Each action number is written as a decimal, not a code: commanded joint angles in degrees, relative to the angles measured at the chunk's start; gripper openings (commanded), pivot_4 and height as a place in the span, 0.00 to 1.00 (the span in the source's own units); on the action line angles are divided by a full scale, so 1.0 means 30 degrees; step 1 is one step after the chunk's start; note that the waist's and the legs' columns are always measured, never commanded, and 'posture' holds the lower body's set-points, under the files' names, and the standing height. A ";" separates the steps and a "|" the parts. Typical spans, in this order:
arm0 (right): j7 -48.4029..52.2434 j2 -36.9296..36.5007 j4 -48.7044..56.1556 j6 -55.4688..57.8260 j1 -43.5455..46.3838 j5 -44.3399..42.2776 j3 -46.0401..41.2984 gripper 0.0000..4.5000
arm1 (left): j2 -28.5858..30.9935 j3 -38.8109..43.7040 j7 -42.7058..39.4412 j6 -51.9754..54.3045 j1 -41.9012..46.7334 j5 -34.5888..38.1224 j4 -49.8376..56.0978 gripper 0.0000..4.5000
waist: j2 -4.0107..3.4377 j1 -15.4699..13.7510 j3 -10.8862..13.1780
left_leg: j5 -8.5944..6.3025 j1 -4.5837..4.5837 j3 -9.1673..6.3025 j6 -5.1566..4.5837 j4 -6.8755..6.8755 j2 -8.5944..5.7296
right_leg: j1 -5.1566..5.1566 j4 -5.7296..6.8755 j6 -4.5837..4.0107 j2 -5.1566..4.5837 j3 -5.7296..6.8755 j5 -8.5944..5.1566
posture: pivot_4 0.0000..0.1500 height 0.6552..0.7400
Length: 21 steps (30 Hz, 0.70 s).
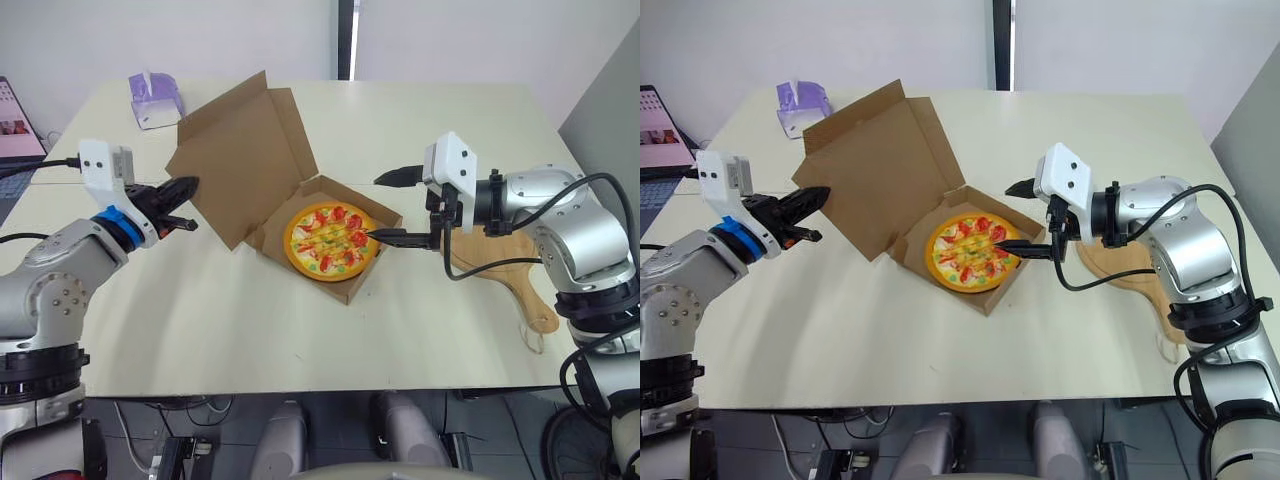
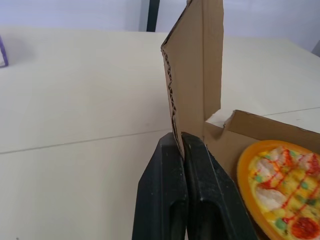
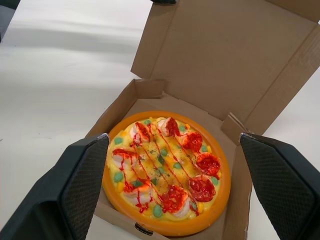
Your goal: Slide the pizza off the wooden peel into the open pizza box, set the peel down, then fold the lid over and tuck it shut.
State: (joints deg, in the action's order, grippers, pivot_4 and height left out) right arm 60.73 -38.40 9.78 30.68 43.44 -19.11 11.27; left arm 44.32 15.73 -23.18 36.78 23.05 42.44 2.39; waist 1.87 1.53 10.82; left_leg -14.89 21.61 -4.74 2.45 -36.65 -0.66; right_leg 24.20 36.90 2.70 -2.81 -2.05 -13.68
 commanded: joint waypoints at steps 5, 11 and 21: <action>-0.0730 -0.0118 -0.1174 -0.1253 -0.0179 0.0646 -0.0997 1.00 | -0.2414 -0.0684 0.1795 -0.3278 0.0296 -0.4048 0.1350 0.00 | 0.0001 -0.0073 0.0000 | -0.0001 0.0065 -0.0020 0.0000 -0.0033 0.0044 | 0.0024 -0.0010 0.0028 -0.0020 -0.0003 0.0020 | 1.00 1.00; -0.1046 -0.0136 -0.4121 -0.2773 0.0248 0.1644 -0.1223 1.00 | -0.4475 -0.0875 0.4524 -0.2826 0.0450 -0.5920 0.3132 0.00 | 0.0012 -0.0070 0.0006 | -0.0001 0.0082 -0.0010 -0.0001 -0.0081 0.0027 | 0.0010 -0.0014 0.0089 -0.0046 -0.0022 0.0056 | 1.00 1.00; -0.0684 0.0038 -0.8176 -0.5017 0.1397 0.2609 -0.1337 1.00 | -0.6252 -0.1686 0.6551 -0.2402 0.0998 -0.8497 0.3846 0.00 | 0.0012 0.0005 0.0006 | 0.0000 0.0077 -0.0012 -0.0001 -0.0088 -0.0096 | 0.0014 0.0000 0.0098 -0.0044 -0.0034 0.0066 | 1.00 1.00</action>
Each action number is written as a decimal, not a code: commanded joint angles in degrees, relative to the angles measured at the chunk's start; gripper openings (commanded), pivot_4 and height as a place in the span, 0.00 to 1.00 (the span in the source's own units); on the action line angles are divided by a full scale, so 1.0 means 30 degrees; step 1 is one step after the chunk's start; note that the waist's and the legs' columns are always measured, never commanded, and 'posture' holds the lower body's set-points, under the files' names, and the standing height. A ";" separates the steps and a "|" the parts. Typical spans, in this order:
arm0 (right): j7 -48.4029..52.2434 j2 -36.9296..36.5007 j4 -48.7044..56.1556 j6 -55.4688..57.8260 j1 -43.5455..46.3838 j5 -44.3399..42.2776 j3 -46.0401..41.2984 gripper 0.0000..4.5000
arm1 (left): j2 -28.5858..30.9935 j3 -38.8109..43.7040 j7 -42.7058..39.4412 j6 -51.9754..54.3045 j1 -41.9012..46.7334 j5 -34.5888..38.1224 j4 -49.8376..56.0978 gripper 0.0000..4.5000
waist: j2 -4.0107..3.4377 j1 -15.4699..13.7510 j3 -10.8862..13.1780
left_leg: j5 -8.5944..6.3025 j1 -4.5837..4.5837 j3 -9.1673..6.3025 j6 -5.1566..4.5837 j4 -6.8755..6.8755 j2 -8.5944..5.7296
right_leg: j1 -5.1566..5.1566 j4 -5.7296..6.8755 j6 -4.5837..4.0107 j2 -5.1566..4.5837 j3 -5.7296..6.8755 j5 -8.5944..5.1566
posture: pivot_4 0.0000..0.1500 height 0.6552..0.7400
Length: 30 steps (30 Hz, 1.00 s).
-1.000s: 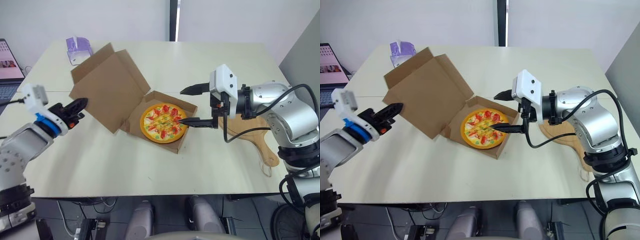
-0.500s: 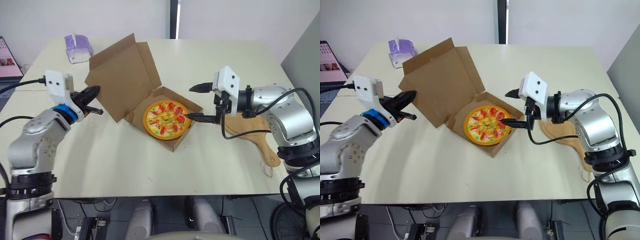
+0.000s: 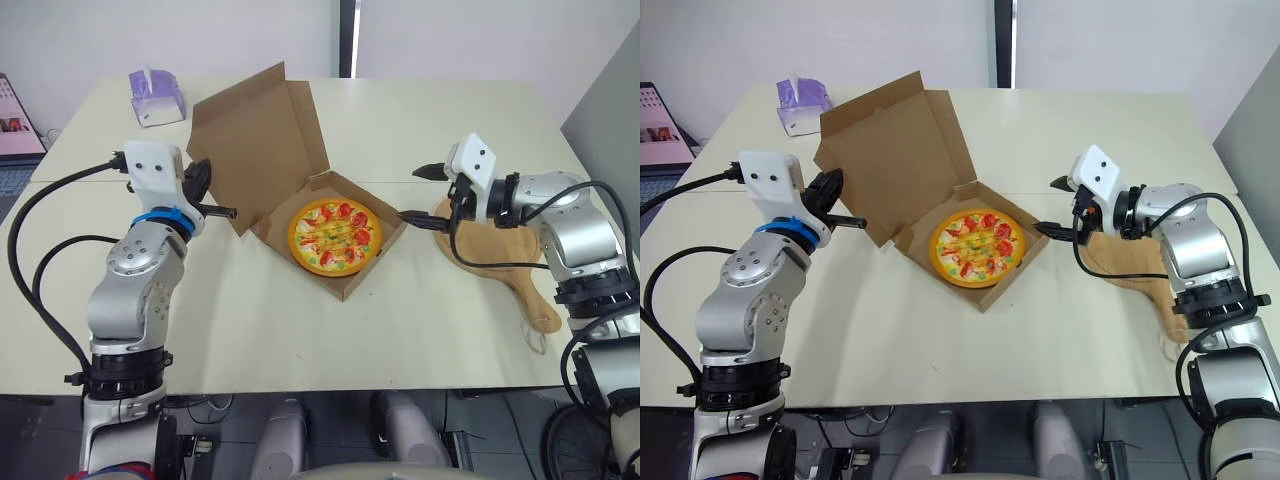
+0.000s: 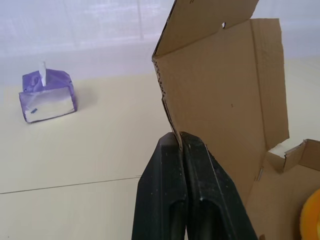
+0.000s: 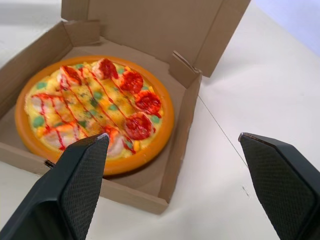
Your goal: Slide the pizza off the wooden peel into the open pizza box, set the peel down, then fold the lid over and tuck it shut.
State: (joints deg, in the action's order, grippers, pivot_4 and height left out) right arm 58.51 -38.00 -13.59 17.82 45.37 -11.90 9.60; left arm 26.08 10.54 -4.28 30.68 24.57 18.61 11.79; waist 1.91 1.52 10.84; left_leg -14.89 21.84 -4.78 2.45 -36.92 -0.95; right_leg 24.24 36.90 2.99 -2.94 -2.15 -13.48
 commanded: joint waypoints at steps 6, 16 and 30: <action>0.0401 0.0102 -0.3472 -0.2273 0.1557 0.0956 -0.0574 0.96 | -0.0797 0.0252 -0.0041 -0.0643 0.0787 -0.0834 0.0233 0.00 | 0.0001 0.0001 -0.0001 | 0.0002 0.0002 -0.0002 0.0000 -0.0005 -0.0044 | -0.0003 0.0002 0.0023 -0.0033 -0.0006 0.0013 | 1.00 1.00; -0.0901 0.1294 -1.0974 -0.8724 0.3220 0.5014 0.1026 0.23 | -0.0808 0.0283 -0.1341 -0.1025 0.1414 -0.0817 -0.0806 0.00 | 0.0000 0.0042 0.0000 | 0.0005 0.0000 0.0013 0.0003 -0.0012 -0.0075 | -0.0005 0.0004 0.0048 -0.0054 -0.0027 0.0031 | 1.00 1.00; 0.1506 0.1573 -0.7038 -0.7381 0.0166 0.4496 0.0793 0.01 | -0.1149 -0.0541 -0.2396 -0.2580 0.3056 -0.1691 -0.3007 0.00 | 0.0001 -0.0003 -0.0001 | 0.0004 0.0000 -0.0003 0.0004 -0.0025 -0.0087 | -0.0016 0.0013 0.0062 -0.0063 -0.0020 0.0041 | 1.00 1.00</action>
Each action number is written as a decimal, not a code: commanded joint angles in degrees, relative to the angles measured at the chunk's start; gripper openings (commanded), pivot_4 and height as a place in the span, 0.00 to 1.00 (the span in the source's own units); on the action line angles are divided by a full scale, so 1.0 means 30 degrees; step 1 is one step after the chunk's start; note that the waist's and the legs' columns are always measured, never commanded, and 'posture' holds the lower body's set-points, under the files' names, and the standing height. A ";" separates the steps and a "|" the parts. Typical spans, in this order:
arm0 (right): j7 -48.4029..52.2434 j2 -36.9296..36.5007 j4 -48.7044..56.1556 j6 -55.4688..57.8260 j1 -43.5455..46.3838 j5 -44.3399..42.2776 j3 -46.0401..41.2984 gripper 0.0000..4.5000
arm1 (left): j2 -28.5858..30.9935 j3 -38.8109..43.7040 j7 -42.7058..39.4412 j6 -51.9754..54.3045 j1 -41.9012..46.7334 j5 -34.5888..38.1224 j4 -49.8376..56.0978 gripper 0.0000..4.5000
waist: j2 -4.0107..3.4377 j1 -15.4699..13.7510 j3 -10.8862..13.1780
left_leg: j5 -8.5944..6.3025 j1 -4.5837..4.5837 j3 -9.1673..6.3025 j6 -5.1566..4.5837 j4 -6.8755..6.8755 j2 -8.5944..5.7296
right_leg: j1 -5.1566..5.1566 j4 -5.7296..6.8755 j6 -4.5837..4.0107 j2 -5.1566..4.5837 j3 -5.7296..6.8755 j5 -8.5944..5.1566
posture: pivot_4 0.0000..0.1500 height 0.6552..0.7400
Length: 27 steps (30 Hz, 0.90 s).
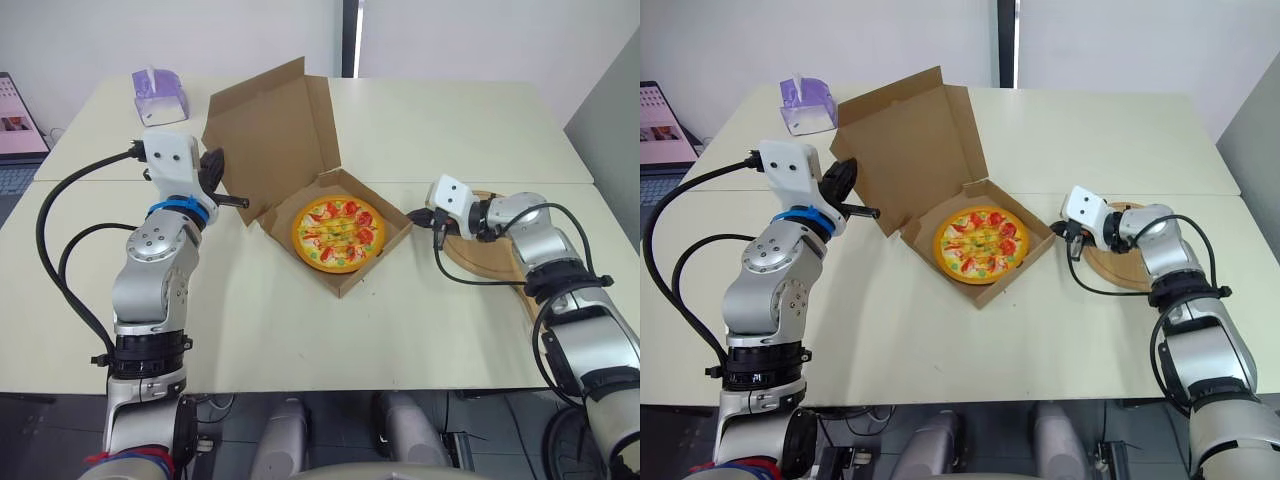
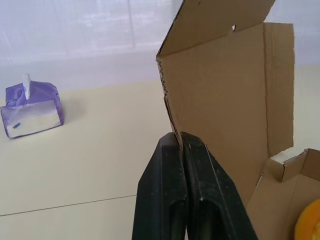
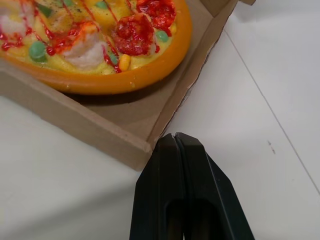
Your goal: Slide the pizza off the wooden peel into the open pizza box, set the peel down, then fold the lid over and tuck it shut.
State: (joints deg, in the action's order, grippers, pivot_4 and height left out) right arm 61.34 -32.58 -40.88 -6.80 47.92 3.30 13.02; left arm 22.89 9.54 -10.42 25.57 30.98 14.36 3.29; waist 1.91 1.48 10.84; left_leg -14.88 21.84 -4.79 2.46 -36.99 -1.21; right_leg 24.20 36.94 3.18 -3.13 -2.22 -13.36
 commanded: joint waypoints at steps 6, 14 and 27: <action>0.1188 -0.0600 0.7589 0.3925 -0.3325 -0.1755 -0.0700 0.01 | -0.0201 -0.0724 -0.1831 -0.1547 0.2183 -0.0195 -0.1916 0.00 | 0.0000 0.0071 -0.0001 | 0.0000 -0.0005 0.0004 -0.0001 0.0001 0.0003 | 0.0003 0.0014 0.0001 0.0001 -0.0004 0.0000 | 1.00 1.00; 0.1328 -0.0769 1.6074 0.9066 -0.6881 -0.3528 0.0043 0.01 | -0.0269 -0.1187 -0.3383 -0.3470 0.3615 -0.0645 -0.4484 0.00 | 0.0000 0.0054 -0.0001 | 0.0000 -0.0005 -0.0003 -0.0002 -0.0012 0.0001 | 0.0000 0.0017 0.0004 0.0003 -0.0001 0.0000 | 1.00 1.00; -0.1745 -0.0698 1.4503 0.9286 -0.4670 -0.3781 -0.2191 0.01 | -0.0437 -0.1100 -0.4725 -0.4730 0.5600 -0.0649 -0.7568 0.00 | 0.0001 0.0010 -0.0001 | 0.0002 -0.0006 -0.0002 -0.0005 -0.0039 -0.0015 | -0.0011 0.0018 0.0034 -0.0002 -0.0006 0.0018 | 1.00 1.00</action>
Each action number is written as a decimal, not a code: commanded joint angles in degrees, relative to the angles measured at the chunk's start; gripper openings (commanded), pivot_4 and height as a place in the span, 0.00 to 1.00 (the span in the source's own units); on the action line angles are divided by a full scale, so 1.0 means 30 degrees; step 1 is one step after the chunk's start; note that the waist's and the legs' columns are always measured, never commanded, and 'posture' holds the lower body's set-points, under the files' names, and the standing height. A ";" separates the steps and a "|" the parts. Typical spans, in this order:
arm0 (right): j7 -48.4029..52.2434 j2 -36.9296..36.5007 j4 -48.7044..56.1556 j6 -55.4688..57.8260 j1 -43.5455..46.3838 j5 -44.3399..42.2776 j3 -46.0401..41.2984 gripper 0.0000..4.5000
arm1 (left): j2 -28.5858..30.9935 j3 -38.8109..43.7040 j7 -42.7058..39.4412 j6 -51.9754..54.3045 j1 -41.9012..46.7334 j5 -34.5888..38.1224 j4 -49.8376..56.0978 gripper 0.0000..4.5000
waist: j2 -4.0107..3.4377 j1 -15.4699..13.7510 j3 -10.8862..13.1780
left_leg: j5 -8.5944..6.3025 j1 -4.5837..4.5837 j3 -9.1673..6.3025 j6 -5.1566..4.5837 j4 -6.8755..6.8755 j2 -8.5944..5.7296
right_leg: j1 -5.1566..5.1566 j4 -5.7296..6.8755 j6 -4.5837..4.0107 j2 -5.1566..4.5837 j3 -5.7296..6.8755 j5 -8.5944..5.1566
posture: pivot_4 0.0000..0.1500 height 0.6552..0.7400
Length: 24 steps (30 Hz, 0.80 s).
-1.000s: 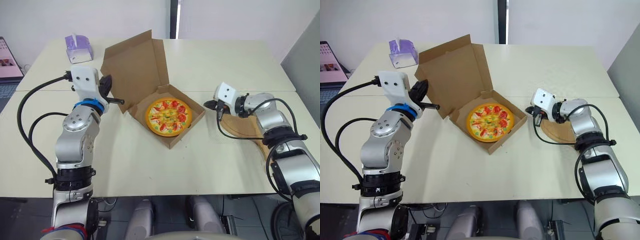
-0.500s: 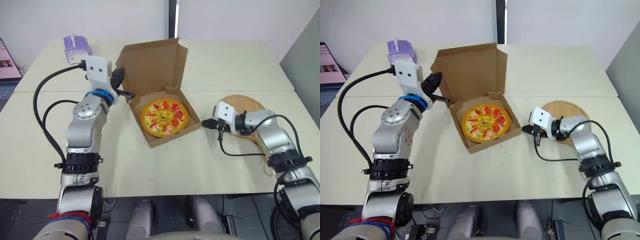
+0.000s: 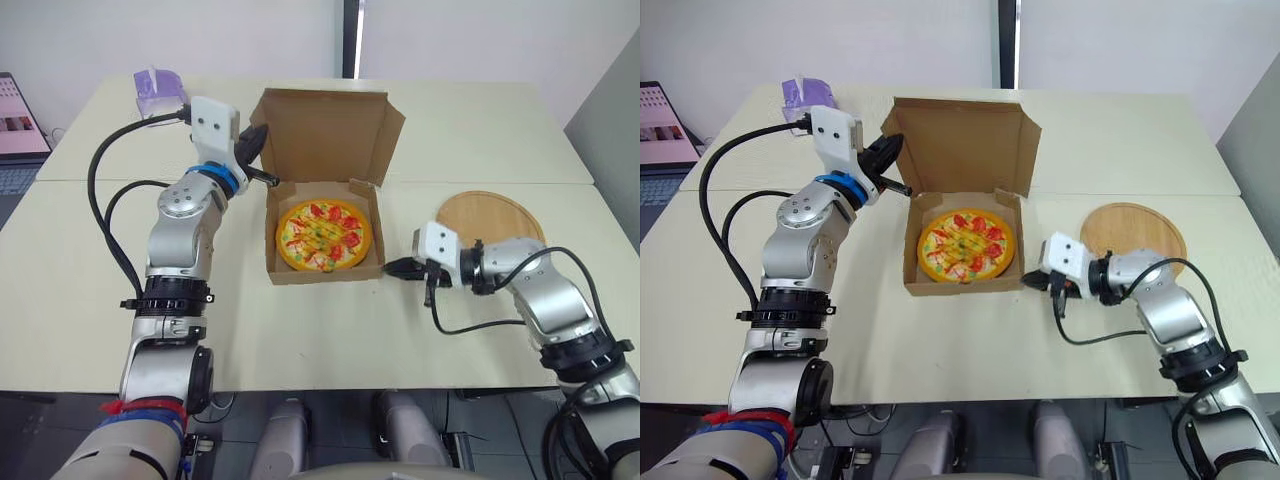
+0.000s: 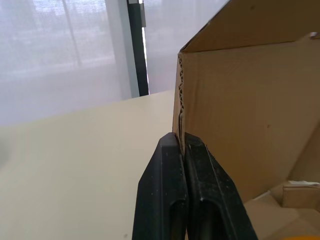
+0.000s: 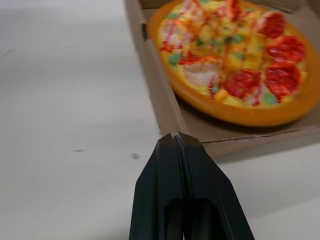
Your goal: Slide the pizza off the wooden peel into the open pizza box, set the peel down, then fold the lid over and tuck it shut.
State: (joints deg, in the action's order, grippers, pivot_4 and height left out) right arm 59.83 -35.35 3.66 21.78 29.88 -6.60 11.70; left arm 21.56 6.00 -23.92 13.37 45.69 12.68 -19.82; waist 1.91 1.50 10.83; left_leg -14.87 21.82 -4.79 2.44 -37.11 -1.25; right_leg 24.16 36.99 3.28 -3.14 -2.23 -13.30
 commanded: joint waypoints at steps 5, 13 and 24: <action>-0.3214 0.1488 -0.2305 -0.0877 0.3534 -0.1372 -0.3758 0.29 | -0.0057 0.0095 -0.0270 -0.0939 0.0745 -0.0138 -0.0138 0.00 | 0.0000 0.0011 -0.0001 | 0.0000 0.0000 -0.0005 -0.0001 0.0012 0.0007 | 0.0003 -0.0002 -0.0003 0.0001 0.0005 0.0002 | 1.00 1.00; -0.7011 0.3568 -0.9069 -0.3865 0.7094 -0.0326 -0.4458 0.91 | -0.0183 0.0068 -0.0364 -0.1157 0.0965 -0.0148 -0.0581 0.00 | -0.0001 0.0054 -0.0001 | 0.0001 0.0001 0.0014 -0.0002 0.0009 0.0001 | 0.0014 0.0013 -0.0007 -0.0002 -0.0013 0.0006 | 1.00 1.00; -0.7891 0.5464 -1.6651 -0.6214 1.1541 -0.0629 -0.4867 0.99 | -0.0245 0.0068 -0.0295 -0.1205 0.0890 -0.0103 -0.0507 0.00 | -0.0002 0.0121 -0.0001 | 0.0001 0.0009 0.0032 -0.0003 0.0015 0.0004 | 0.0043 0.0030 -0.0009 -0.0002 -0.0031 0.0008 | 1.00 1.00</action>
State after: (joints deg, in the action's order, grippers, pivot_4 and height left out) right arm 36.63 -19.14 -45.21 5.85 61.49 -7.85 -1.10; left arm 20.94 5.99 -24.49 10.79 46.99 12.55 -22.91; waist 1.91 1.86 10.83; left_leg -14.87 21.85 -4.71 2.43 -37.06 -1.24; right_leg 24.30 37.09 3.25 -3.14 -2.33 -13.28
